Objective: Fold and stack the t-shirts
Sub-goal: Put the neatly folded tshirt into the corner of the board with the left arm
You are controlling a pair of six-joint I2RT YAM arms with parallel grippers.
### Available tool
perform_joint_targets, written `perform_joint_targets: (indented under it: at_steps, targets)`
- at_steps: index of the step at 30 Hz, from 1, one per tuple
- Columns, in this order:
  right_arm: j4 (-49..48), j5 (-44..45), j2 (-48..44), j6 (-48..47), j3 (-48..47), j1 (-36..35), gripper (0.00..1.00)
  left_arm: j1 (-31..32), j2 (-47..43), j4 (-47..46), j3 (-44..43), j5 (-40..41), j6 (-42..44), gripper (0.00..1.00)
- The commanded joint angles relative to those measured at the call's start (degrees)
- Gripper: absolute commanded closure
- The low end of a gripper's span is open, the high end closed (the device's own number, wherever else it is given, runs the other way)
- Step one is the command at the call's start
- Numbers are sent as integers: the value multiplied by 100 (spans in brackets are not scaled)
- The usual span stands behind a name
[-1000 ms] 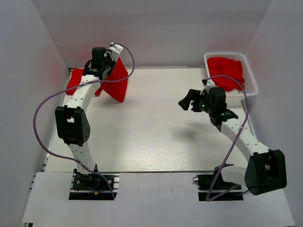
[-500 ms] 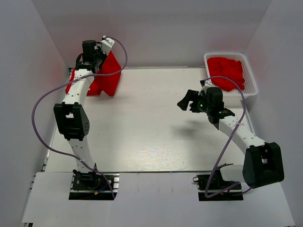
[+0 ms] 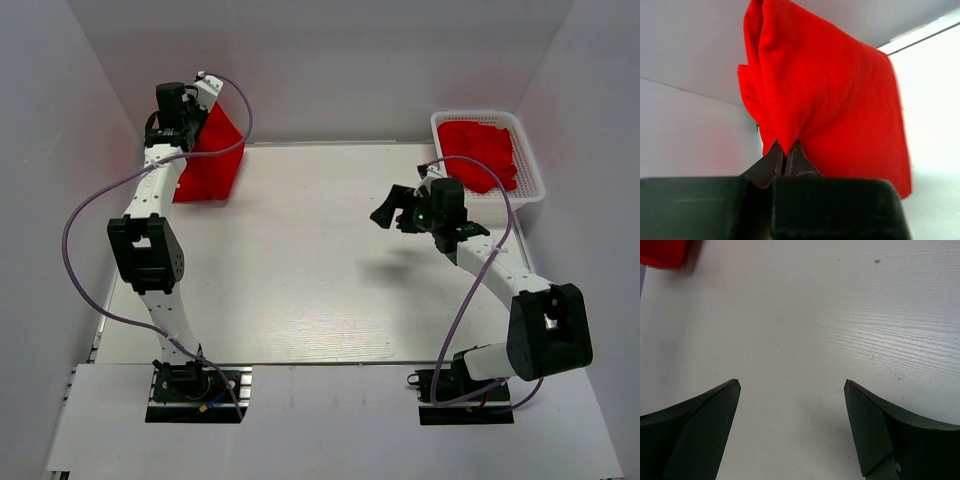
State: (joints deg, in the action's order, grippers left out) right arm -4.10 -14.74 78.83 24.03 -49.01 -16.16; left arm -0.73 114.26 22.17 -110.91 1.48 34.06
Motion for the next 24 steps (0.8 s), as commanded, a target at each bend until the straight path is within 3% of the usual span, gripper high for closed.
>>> perform_joint_targets:
  at_steps: [1,11,24]
  targets:
    - [-110,103,97,-4,-372,-45,10,-181,158,-354,-395,247,-40,100]
    - [-47,218,449,-21,-671,-115,10,-568,615,-661,-642,371,-286,100]
    - [111,182,1195,-39,-1233,-203,10,-1025,1441,-1382,-642,1293,-532,100]
